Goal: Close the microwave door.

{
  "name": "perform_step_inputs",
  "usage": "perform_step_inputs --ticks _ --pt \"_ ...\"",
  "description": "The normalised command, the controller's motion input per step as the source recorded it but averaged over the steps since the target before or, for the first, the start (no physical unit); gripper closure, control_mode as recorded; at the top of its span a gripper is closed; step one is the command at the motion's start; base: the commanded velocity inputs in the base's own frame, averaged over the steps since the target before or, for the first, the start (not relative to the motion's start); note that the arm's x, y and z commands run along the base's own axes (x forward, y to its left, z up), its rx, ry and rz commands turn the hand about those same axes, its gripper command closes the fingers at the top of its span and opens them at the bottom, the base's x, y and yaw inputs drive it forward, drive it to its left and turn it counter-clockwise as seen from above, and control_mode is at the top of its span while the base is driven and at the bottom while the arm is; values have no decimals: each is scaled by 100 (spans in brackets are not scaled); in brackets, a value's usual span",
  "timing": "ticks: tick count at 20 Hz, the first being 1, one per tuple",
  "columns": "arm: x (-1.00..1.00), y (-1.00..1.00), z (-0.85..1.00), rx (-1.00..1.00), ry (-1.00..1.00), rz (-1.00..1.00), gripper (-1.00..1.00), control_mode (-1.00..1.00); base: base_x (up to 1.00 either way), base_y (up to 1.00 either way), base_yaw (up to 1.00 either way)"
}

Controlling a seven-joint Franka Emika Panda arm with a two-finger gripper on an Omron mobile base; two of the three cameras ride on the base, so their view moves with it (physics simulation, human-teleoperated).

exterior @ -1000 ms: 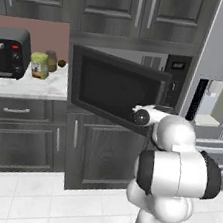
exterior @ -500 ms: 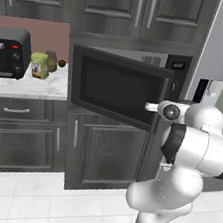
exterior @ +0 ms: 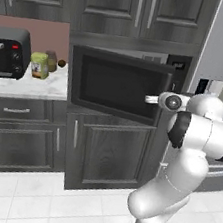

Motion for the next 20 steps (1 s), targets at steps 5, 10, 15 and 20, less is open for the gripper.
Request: perform_step_inputs --ticks 5,10,15,20 --pt "78 -13 53 0 10 0 -100 -100 0 0 0" --pt "77 -28 46 0 4 0 -100 -100 0 0 0" --pt "64 -31 60 6 3 3 -100 -100 0 0 0" --pt "64 -23 55 6 9 3 -100 -100 0 0 0"
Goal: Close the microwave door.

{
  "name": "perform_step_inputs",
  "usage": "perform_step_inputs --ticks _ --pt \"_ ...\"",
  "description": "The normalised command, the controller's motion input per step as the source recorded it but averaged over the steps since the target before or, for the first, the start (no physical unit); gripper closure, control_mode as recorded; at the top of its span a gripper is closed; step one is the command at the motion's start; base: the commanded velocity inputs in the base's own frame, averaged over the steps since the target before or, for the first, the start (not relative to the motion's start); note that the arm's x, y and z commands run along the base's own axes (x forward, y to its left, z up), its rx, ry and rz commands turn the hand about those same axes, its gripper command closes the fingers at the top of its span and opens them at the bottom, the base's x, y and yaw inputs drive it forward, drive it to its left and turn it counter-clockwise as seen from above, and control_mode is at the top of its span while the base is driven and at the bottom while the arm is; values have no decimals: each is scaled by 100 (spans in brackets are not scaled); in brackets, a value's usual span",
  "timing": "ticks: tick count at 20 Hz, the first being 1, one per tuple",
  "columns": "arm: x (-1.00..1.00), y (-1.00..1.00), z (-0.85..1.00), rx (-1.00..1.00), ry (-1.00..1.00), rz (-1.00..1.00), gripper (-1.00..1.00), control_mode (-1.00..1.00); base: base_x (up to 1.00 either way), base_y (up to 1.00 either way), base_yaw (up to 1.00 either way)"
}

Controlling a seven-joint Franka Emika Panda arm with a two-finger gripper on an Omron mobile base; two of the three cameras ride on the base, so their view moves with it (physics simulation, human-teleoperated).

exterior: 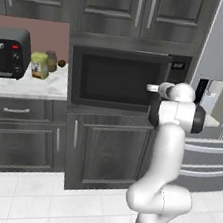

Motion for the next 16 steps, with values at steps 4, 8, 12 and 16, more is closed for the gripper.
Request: perform_step_inputs --ticks 4,8,12,16 --pt "66 -8 46 3 10 3 -100 -100 0 0 0" --pt "62 0 47 1 11 1 -100 -100 0 0 0" --pt "53 0 56 1 19 0 -100 -100 0 0 0" --pt "50 -4 55 1 27 1 -100 -100 0 0 0"
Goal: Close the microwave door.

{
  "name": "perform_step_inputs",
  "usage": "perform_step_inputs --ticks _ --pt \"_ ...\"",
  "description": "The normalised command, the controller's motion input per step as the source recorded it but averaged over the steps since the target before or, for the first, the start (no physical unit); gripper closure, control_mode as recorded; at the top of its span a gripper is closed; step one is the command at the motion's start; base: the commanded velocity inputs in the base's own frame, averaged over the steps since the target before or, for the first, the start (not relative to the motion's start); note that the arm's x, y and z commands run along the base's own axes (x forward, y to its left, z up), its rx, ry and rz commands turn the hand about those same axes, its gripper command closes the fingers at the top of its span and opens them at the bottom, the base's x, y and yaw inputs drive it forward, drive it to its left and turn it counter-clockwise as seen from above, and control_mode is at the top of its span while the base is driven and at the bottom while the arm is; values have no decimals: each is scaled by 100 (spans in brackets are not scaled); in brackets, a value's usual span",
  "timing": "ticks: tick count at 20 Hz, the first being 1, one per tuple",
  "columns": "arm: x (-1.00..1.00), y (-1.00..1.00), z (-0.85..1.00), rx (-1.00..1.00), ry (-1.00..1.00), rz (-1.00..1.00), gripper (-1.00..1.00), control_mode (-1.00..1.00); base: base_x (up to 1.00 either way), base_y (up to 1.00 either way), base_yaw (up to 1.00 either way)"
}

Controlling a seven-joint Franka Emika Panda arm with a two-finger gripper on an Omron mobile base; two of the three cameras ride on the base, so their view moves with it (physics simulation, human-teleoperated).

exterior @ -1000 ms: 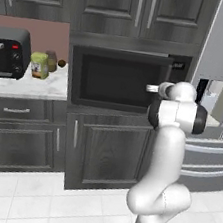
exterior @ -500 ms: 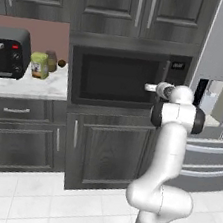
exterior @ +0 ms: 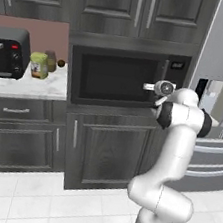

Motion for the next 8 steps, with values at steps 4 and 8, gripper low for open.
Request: perform_step_inputs --ticks 4,8 --pt "48 -11 54 5 30 4 -100 -100 0 0 0" --pt "19 -14 44 9 19 1 -100 -100 0 0 0"
